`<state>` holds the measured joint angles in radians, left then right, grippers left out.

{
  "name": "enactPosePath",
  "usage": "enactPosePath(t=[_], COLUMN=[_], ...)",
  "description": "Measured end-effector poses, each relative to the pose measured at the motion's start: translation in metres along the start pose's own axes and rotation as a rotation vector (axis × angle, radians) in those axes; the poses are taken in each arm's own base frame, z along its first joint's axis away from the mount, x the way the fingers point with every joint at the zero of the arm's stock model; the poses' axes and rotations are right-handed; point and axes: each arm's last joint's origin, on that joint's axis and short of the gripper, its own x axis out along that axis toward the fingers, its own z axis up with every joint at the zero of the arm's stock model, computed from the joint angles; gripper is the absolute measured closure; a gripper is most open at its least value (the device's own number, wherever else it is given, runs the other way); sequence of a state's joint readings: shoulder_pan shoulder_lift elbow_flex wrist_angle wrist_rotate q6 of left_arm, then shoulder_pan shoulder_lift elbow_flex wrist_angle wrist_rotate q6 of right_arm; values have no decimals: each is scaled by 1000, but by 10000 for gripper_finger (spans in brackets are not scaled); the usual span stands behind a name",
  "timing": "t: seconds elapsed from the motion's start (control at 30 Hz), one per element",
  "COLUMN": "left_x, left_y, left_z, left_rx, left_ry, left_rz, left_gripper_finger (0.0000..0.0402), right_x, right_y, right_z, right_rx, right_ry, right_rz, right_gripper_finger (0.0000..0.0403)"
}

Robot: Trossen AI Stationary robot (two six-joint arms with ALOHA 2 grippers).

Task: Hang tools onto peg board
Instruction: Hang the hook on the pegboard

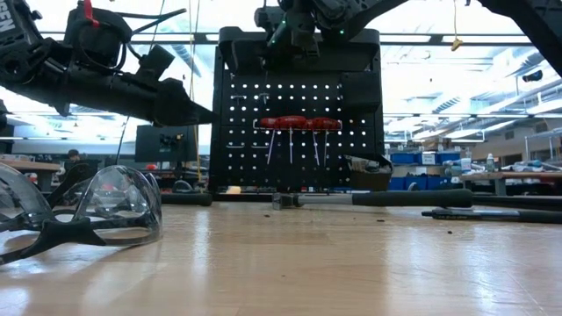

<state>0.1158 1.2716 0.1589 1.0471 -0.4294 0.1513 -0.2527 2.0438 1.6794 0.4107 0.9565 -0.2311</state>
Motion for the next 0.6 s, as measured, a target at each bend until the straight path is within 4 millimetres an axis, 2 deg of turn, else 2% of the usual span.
enactPosePath(t=[0.6], left_x=[0], left_y=[0], left_z=[0], left_rx=[4], left_ry=[4], left_rz=[4], left_gripper_finger=[203], right_x=[4], right_y=[-2], right_z=[-1], right_rx=[-18], right_ry=[-6], right_rz=[23], right_gripper_finger=[394])
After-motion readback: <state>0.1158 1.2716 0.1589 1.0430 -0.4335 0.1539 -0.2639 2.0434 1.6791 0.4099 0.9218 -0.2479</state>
